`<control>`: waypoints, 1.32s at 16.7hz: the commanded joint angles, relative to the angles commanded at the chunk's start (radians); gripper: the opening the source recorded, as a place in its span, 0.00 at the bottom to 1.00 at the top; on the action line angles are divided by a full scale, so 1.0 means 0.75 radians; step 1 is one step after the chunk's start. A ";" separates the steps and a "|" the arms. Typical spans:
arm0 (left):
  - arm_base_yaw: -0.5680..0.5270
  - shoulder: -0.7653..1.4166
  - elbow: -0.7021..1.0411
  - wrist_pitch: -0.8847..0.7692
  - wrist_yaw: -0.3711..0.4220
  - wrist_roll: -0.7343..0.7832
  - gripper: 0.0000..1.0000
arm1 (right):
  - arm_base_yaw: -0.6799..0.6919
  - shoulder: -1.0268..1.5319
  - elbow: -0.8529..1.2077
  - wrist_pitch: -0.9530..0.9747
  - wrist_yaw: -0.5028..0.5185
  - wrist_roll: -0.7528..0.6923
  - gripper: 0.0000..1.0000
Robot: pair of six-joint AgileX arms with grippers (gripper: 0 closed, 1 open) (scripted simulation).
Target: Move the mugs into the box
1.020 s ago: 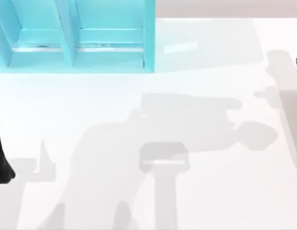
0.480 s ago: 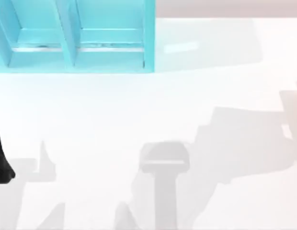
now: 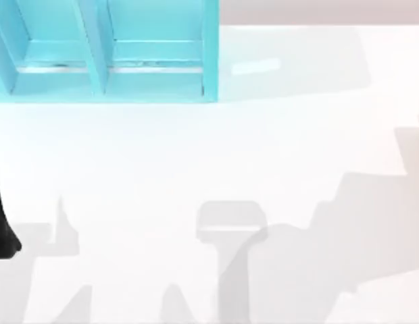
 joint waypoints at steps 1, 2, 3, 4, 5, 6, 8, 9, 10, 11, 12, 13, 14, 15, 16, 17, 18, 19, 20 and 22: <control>0.000 0.000 0.000 0.000 0.000 0.000 1.00 | 0.000 -0.001 -0.004 0.004 0.000 0.001 0.00; 0.000 0.000 0.000 0.000 0.000 0.000 1.00 | 0.000 -0.003 -0.022 0.021 0.000 0.002 0.00; 0.000 0.000 0.000 0.000 0.000 0.000 1.00 | 0.000 -0.004 -0.053 0.052 0.000 0.003 0.00; 0.000 0.000 0.000 0.000 0.000 0.000 1.00 | 0.000 -0.003 -0.095 0.093 0.001 0.002 0.00; 0.000 0.000 0.000 0.000 0.000 0.000 1.00 | 0.000 -0.003 -0.135 0.132 0.001 0.002 0.00; 0.000 0.000 0.000 0.000 0.000 0.000 1.00 | 0.001 -0.003 -0.161 0.159 0.001 0.001 0.00; 0.000 0.000 0.000 0.000 0.000 0.000 1.00 | 0.001 -0.004 -0.220 0.219 0.000 0.001 0.00; 0.000 0.000 0.000 0.000 0.000 0.000 1.00 | 0.001 -0.005 -0.265 0.265 0.000 0.001 0.00; 0.000 0.000 0.000 0.000 0.000 0.000 1.00 | 0.001 -0.004 -0.302 0.304 0.000 0.001 0.00; 0.000 0.000 0.000 0.000 0.000 0.000 1.00 | 0.001 -0.002 -0.326 0.328 0.000 0.001 0.00; 0.000 0.000 0.000 0.000 0.000 0.000 1.00 | -0.001 0.000 -0.336 0.338 -0.001 0.001 0.00; 0.000 0.000 0.000 0.000 0.000 0.000 1.00 | -0.001 0.000 -0.336 0.338 -0.001 0.001 0.00; 0.000 0.000 0.000 0.000 0.000 0.000 1.00 | -0.001 0.000 -0.336 0.338 -0.001 0.001 0.00; 0.000 0.000 0.000 0.000 0.000 0.000 1.00 | -0.001 0.000 -0.336 0.338 -0.001 0.001 0.00; 0.000 0.000 0.000 0.000 0.000 0.000 1.00 | -0.001 0.000 -0.336 0.338 -0.001 0.001 0.08; 0.000 0.000 0.000 0.000 0.000 0.000 1.00 | -0.001 0.000 -0.336 0.338 -0.001 0.001 0.15; 0.000 0.000 0.000 0.000 0.000 0.000 1.00 | -0.001 0.000 -0.336 0.338 -0.001 0.001 0.23; 0.000 0.000 0.000 0.000 0.000 0.000 1.00 | -0.001 0.000 -0.336 0.338 -0.001 0.001 0.30; 0.000 0.000 0.000 0.000 0.000 0.000 1.00 | -0.001 0.000 -0.336 0.338 -0.001 0.001 0.38; 0.000 0.000 0.000 0.000 0.000 0.000 1.00 | -0.001 0.000 -0.336 0.338 -0.001 0.001 0.53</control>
